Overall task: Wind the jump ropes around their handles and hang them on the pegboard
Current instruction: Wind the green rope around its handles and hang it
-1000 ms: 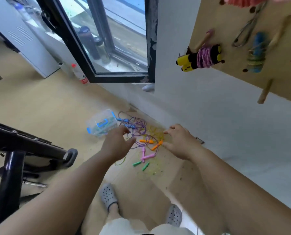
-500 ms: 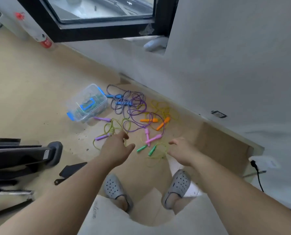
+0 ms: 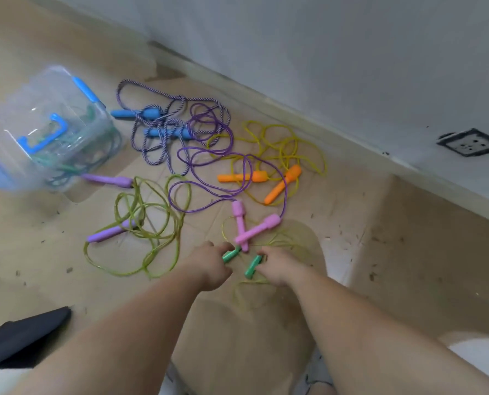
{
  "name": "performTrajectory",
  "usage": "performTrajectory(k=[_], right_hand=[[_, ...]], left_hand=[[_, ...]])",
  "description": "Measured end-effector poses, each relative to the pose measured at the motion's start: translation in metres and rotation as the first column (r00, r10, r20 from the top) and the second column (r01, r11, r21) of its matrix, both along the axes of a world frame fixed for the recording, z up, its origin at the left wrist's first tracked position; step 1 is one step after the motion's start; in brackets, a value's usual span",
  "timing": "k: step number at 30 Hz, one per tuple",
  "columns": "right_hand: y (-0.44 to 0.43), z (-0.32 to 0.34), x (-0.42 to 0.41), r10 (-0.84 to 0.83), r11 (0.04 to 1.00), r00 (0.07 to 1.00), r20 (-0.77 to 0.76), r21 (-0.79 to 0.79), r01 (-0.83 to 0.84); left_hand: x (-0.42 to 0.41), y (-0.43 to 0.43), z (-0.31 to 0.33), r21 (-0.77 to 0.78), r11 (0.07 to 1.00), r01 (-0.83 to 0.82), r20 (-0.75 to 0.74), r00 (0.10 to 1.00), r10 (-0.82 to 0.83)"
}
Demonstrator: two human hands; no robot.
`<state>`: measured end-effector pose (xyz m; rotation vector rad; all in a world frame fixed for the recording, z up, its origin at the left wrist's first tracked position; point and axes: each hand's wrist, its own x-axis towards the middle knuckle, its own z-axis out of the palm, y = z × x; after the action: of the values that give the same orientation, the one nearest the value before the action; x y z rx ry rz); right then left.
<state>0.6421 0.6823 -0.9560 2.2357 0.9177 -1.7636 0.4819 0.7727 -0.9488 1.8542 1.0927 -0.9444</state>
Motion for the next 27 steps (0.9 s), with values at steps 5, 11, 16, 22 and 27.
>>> performTrajectory(k=[5,11,16,22,27], right_hand=[[-0.002,-0.065,-0.012,0.017,0.999,1.0,-0.019,-0.043,-0.018],[-0.011,-0.089,-0.021,0.029,1.0,0.998,0.056,0.006,-0.029],[-0.019,-0.073,-0.024,-0.199,0.975,0.964,0.174,0.133,0.178],[-0.03,-0.066,-0.02,-0.341,0.94,0.906,0.252,0.1,0.326],[-0.036,-0.071,-0.017,-0.253,0.966,0.952,0.17,0.097,0.24]], left_hand=[[0.015,-0.013,-0.065,-0.034,0.996,0.077,-0.005,0.997,-0.078],[0.016,-0.031,-0.089,-0.015,1.0,0.022,-0.008,1.0,-0.023],[0.016,-0.037,-0.089,0.07,0.99,-0.126,-0.076,0.988,0.131],[0.005,-0.043,-0.092,0.133,0.944,-0.302,-0.132,0.938,0.319],[0.009,-0.057,-0.104,0.177,0.961,-0.212,-0.106,0.967,0.233]])
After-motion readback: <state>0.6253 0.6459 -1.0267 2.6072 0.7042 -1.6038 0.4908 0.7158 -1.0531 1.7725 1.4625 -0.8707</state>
